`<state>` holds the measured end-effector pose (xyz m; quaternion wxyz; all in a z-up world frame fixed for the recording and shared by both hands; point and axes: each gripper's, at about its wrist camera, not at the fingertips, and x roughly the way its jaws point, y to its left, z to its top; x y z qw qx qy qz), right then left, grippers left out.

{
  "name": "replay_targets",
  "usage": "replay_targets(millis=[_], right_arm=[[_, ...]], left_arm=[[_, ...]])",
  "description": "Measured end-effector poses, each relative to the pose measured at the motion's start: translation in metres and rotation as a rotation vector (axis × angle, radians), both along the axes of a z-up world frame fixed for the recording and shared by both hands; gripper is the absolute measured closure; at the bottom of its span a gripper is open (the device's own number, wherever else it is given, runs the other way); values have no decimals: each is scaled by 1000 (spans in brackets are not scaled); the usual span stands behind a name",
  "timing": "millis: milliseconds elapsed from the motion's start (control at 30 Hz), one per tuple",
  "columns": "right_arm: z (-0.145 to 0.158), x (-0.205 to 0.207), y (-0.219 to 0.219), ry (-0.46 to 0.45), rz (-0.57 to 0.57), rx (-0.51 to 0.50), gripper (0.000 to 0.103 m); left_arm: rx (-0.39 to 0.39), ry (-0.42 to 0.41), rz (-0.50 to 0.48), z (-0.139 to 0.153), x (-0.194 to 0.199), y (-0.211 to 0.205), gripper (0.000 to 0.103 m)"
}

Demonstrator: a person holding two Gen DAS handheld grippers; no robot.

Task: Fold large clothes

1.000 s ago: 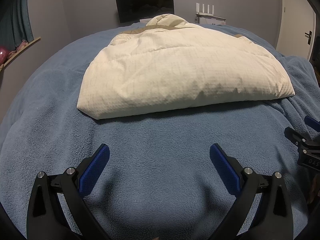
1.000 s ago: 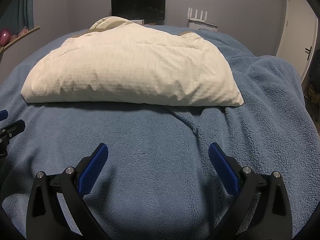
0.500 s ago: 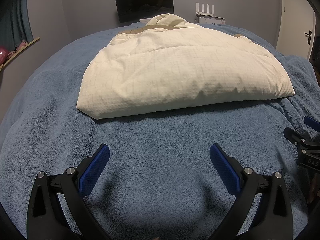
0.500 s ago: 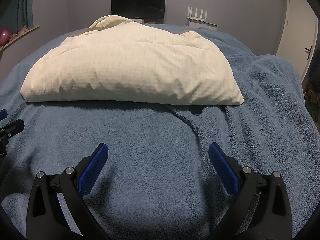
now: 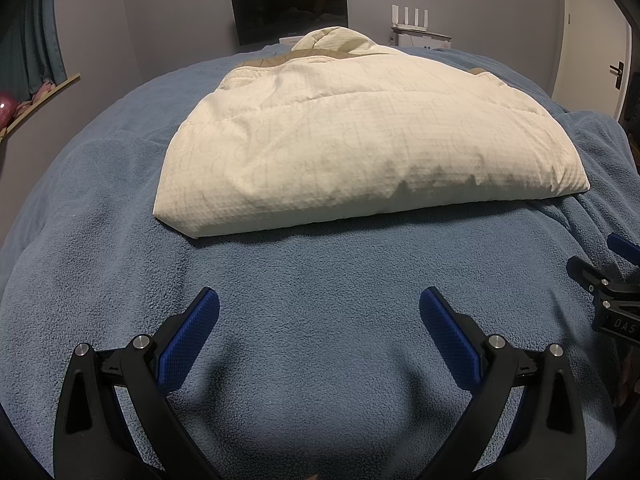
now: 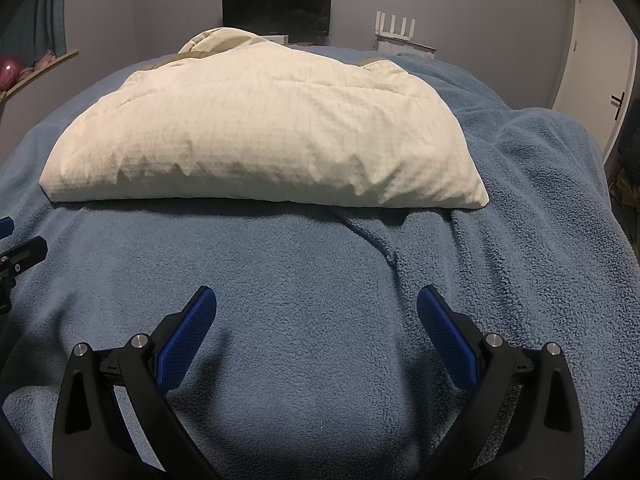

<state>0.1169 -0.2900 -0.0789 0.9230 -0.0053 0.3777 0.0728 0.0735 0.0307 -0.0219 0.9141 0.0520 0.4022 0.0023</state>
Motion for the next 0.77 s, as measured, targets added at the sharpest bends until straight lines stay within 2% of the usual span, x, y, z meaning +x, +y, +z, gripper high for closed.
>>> replay_targets(millis=[767], right_arm=[[-2, -1, -1, 5, 3, -2, 8]], left_arm=[[-22, 19, -5, -3, 2, 1, 7]])
